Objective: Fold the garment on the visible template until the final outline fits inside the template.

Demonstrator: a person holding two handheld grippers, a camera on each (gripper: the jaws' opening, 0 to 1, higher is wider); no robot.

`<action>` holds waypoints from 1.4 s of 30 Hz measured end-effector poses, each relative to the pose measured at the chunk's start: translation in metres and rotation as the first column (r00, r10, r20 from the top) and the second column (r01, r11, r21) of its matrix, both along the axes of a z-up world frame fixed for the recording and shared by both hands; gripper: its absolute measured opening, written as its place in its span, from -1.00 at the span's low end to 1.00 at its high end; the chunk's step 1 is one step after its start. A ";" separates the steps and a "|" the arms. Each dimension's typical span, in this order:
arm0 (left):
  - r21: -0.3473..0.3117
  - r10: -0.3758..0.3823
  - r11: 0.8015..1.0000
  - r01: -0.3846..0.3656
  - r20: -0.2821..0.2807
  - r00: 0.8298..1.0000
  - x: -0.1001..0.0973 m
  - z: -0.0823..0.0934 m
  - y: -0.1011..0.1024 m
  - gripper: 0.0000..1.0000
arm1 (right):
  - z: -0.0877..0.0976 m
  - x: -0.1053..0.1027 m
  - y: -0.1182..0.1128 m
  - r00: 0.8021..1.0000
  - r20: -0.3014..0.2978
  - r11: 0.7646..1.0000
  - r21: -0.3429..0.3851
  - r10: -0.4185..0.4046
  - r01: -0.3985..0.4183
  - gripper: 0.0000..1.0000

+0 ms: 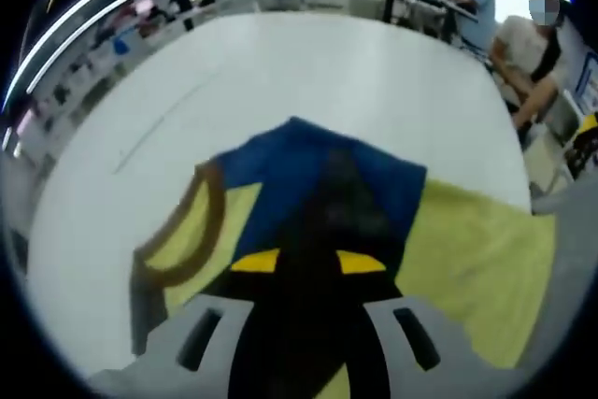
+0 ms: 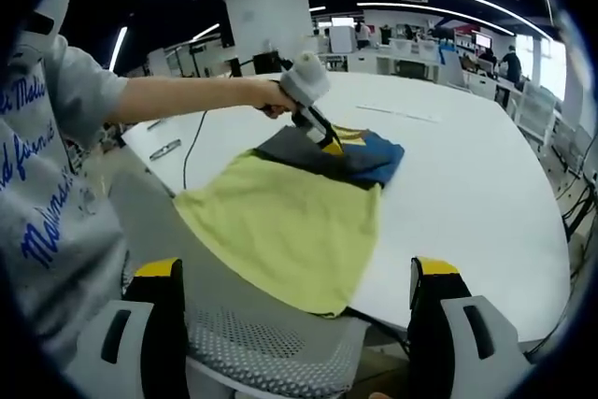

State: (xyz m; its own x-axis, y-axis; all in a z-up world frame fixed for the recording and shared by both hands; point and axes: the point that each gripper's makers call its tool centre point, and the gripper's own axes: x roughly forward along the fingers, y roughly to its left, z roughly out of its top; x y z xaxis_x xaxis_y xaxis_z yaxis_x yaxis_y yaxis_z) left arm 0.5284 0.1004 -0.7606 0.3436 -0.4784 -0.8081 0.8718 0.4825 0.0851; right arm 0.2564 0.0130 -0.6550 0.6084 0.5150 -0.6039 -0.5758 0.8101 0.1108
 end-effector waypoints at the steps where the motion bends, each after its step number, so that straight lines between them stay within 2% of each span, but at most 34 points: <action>1: 0.002 -0.002 1.000 0.002 -0.002 1.000 -0.001 -0.001 -0.001 -0.63 | 0.000 0.000 -0.001 1.000 -0.001 1.000 -0.002 -0.001 0.001 0.99; 13: -0.010 -0.023 1.000 0.023 -0.019 1.000 -0.013 -0.004 -0.018 -0.65 | -0.001 -0.002 -0.004 1.000 -0.006 1.000 -0.006 -0.002 0.002 0.99; 16: -0.049 -0.026 0.998 0.025 -0.023 0.999 -0.016 0.002 -0.027 -0.65 | -0.002 -0.002 -0.002 1.000 -0.009 1.000 -0.007 0.003 -0.003 0.99; 25: -0.076 -0.092 0.993 0.090 -0.018 0.996 -0.030 0.009 -0.045 -0.65 | -0.002 -0.002 0.000 1.000 -0.008 1.000 -0.007 0.014 -0.014 0.99; 30: -0.100 -0.103 0.990 0.100 -0.021 0.995 -0.034 0.013 -0.053 -0.64 | -0.002 -0.002 0.000 1.000 -0.007 1.000 -0.002 0.010 -0.010 0.99; 38: -0.101 -0.131 0.987 0.128 -0.024 0.991 -0.040 0.019 -0.047 -0.61 | -0.002 -0.002 -0.001 1.000 -0.006 1.000 -0.004 0.010 -0.010 0.99; 42: -0.084 -0.129 0.988 0.127 -0.022 0.991 -0.040 0.020 -0.037 -0.49 | -0.003 0.000 0.003 1.000 -0.010 1.000 -0.002 0.018 -0.018 0.99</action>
